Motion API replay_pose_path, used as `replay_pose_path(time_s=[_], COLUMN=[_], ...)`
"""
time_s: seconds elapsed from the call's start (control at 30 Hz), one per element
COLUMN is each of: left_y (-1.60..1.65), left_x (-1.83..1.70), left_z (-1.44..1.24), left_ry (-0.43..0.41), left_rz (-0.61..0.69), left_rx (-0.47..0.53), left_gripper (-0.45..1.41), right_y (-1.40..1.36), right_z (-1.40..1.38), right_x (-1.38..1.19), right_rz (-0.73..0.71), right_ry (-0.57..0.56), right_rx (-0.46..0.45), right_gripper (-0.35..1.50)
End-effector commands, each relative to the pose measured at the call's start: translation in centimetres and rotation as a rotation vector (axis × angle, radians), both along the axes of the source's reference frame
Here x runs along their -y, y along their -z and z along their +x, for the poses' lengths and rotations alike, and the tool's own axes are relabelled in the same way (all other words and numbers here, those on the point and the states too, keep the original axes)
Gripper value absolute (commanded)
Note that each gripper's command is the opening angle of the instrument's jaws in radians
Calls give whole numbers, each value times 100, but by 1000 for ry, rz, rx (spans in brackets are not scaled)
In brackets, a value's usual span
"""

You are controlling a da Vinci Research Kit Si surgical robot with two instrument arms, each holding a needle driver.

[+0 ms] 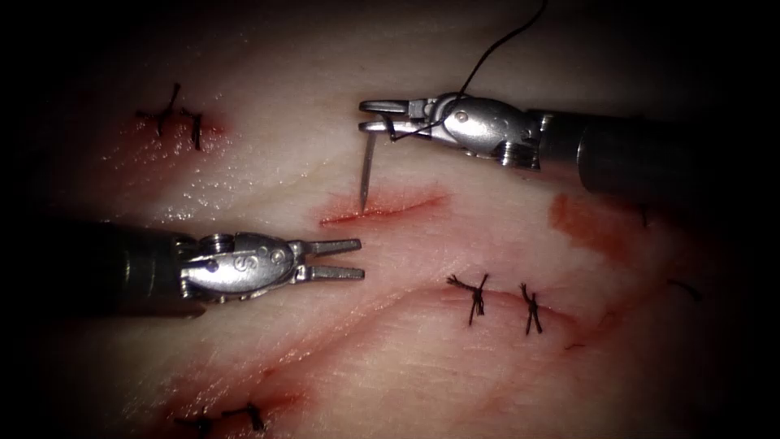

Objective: Wound Closure
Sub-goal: Pass the needle through the top of the wound.

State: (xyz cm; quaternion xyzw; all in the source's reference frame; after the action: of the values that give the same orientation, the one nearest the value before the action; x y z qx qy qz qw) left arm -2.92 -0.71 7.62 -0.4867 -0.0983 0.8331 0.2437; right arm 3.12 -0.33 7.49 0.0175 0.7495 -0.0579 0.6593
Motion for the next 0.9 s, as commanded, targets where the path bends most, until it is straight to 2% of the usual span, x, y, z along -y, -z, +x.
replay_pose_path(time_s=[0.03,0.33,0.67,0.9], left_y=[-8,-29,-50,-50], left_x=[-3,-7,-8,-2], left_z=[-6,-3,-3,-4], left_ry=[0,-4,-11,-22], left_rz=[-4,3,28,43], left_rx=[-7,-74,-124,-128], left_gripper=[19,17,14,12], right_y=[-4,-44,-47,-50], right_z=[13,19,20,21], right_x=[-13,-7,-12,-10], right_rz=[-19,-71,-123,-166], right_ry=[-8,-27,-34,-23], right_rx=[-9,16,43,67], right_gripper=[-35,-35,-35,-35])
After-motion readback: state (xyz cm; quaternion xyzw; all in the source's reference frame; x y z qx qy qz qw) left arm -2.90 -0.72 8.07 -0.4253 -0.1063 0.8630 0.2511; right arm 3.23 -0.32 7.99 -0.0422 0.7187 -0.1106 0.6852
